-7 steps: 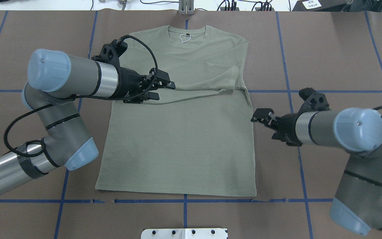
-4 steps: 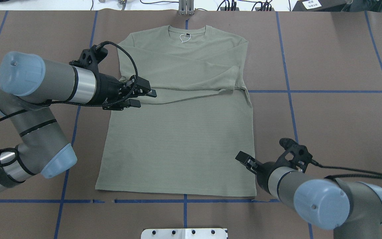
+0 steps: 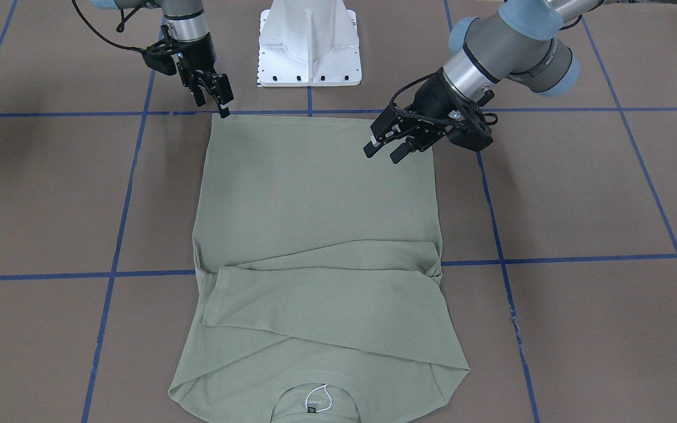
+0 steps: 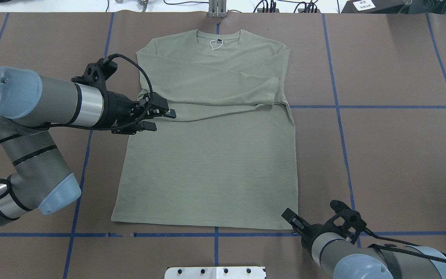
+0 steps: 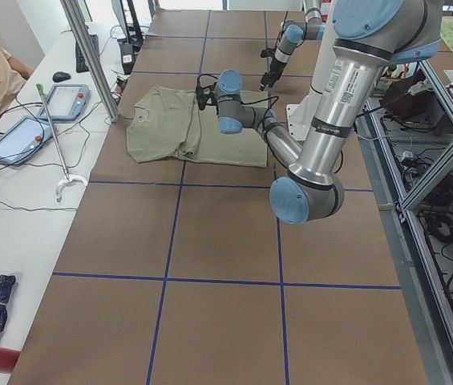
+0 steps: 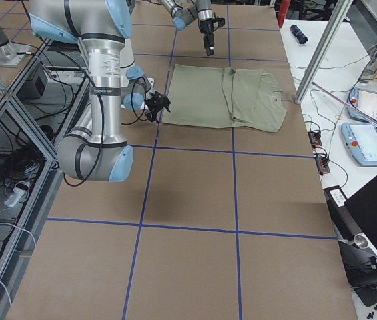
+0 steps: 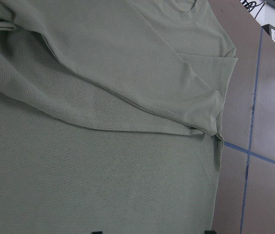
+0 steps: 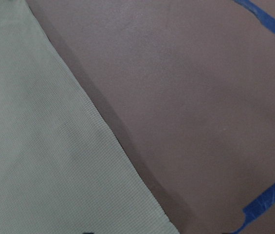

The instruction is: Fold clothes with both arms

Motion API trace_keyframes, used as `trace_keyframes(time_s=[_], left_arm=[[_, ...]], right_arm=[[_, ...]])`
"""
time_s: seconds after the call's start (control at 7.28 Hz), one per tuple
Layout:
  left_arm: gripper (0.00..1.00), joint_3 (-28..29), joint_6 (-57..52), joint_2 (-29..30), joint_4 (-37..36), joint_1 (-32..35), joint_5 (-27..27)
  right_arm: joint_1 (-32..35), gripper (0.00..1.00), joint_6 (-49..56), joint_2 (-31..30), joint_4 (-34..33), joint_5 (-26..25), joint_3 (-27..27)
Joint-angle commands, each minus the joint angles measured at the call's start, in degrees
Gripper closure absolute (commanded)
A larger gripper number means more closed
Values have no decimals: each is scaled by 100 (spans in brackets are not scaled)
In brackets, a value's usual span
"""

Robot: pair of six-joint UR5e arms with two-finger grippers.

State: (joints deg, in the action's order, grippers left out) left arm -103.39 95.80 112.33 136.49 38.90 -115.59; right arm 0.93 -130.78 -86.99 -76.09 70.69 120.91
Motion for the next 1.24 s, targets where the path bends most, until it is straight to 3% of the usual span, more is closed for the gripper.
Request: trace_keyframes(time_s=[0.0, 0.82, 0.96, 1.1], left_arm=[[24, -6, 0, -9, 1, 3, -8], [24, 29, -9, -27, 27, 12, -8], [24, 21, -9, -27, 27, 12, -8], [24, 12, -18, -27, 27, 12, -8]], right_arm=[[-23, 13, -27, 33, -2, 15, -41], [-40, 15, 8, 50, -2, 24, -199], [-40, 18, 43, 51, -2, 33, -208], [-32, 34, 44, 51, -2, 33, -199]])
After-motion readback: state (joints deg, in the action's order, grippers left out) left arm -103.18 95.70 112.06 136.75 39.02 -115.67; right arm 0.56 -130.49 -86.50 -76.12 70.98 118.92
